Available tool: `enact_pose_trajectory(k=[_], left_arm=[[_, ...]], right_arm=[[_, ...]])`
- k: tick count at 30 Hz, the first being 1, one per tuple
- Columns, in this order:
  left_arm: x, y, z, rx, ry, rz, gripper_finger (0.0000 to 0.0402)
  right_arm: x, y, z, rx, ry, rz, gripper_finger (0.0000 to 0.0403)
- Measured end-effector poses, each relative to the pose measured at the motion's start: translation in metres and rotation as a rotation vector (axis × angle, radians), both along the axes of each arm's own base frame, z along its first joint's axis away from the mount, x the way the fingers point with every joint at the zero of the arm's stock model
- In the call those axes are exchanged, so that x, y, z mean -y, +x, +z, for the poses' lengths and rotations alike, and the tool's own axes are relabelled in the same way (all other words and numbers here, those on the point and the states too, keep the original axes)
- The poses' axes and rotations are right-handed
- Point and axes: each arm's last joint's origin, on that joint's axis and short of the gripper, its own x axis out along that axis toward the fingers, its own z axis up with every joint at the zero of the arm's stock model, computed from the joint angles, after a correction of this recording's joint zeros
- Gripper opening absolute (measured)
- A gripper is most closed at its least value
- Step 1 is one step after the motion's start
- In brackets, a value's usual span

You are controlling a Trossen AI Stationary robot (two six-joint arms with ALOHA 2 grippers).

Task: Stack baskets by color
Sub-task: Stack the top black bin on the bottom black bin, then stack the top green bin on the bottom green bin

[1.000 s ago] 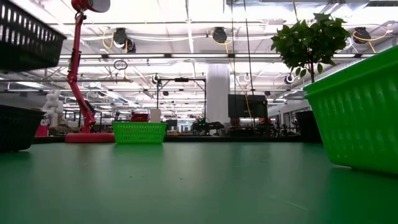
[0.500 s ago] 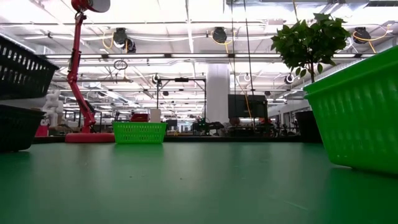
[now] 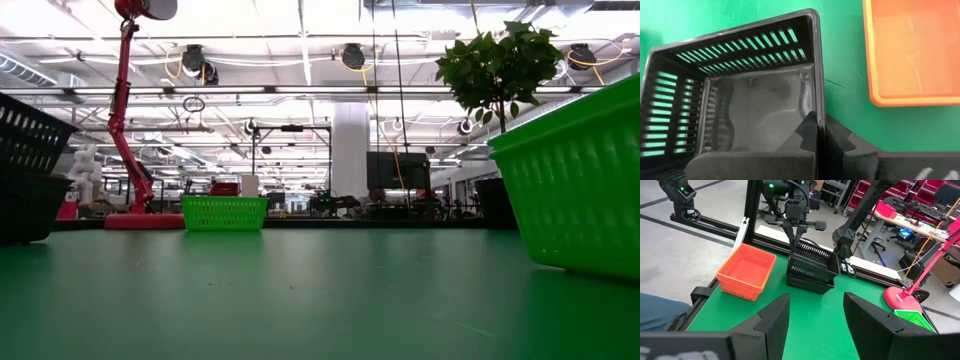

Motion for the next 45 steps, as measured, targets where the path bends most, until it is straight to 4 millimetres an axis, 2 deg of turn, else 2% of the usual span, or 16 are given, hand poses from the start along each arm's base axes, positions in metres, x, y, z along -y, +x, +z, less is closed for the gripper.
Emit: enact_pose_trajectory(k=[11,18,30,38,41,45], left_arm=[[0.0,0.001,-0.001,-0.005,-0.008,0.013,0.0035],[-0.005,0.003,-0.016,-0.023,0.039,-0.004,0.0042],[-0.01,0.004,-0.019,-0.025,0.032,0.049,0.0135],[-0.011,0.012,0.003,-0.016,-0.013,0.021,0.0147],[-0.022,0.015,0.016,-0.005,-0.042,0.034,0.0147],[-0.045,0.019,0.035,0.077,-0.038,0.07,0.0147]], right_arm=[[0.0,0.0,0.0,0.0,0.0,0.0,0.018],[0.0,0.0,0.0,-0.002,0.0,0.002,0.018],[0.0,0.0,-0.001,-0.004,-0.001,0.003,0.018],[0.0,0.0,-0.001,-0.004,-0.001,0.003,0.018],[0.002,0.002,-0.001,-0.005,-0.002,-0.006,0.018],[0.01,0.016,-0.009,-0.005,-0.014,-0.077,0.018]])
